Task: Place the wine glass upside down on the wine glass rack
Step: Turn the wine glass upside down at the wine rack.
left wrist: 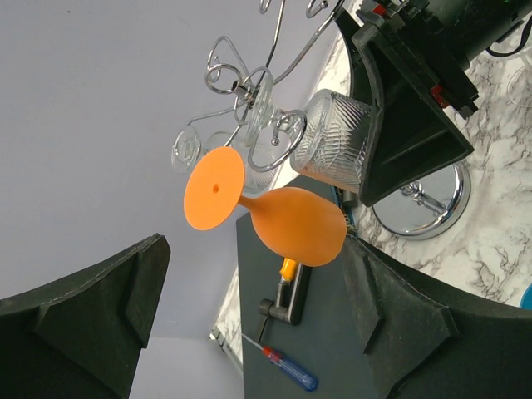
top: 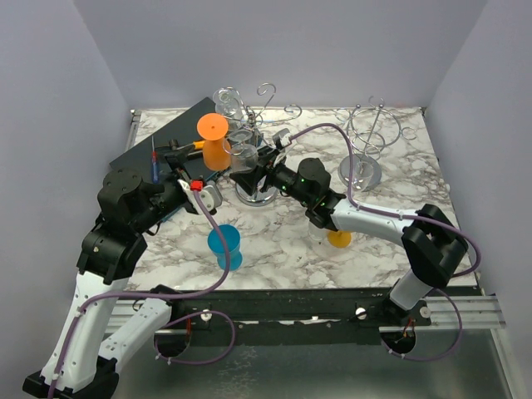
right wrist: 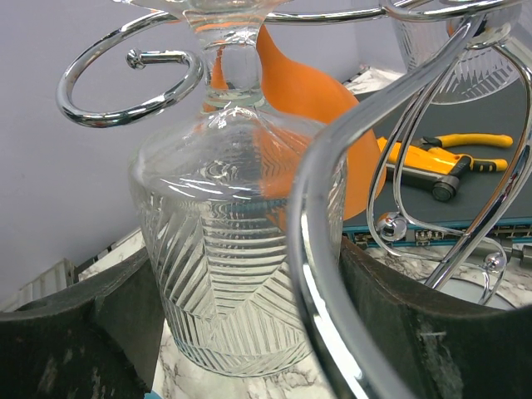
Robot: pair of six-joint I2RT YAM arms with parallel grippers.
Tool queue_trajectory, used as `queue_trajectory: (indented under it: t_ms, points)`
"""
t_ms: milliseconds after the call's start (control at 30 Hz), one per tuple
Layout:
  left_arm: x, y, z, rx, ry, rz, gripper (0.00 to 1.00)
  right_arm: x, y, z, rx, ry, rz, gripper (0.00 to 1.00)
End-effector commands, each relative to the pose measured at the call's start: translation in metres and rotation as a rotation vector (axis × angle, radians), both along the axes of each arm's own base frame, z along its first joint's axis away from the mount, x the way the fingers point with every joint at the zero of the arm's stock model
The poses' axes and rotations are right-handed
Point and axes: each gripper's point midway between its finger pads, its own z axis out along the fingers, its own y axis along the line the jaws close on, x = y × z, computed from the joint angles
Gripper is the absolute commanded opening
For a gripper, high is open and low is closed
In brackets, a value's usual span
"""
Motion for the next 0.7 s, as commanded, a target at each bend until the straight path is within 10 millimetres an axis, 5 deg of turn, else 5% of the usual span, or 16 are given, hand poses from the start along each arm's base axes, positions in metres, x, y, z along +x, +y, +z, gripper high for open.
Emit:
queue_trajectory:
  t_ms: [0, 667]
  points:
    - [-0.002, 0.002, 0.006, -0.029, 0.014, 0.019, 0.92, -0.006, 0.007, 0.043, 0.087, -0.112, 0.047, 0.48]
    - [-0.003, 0.004, 0.004, -0.054, 0.036, 0.033, 0.92, 0.002, 0.01, 0.044, 0.077, -0.112, 0.025, 0.46]
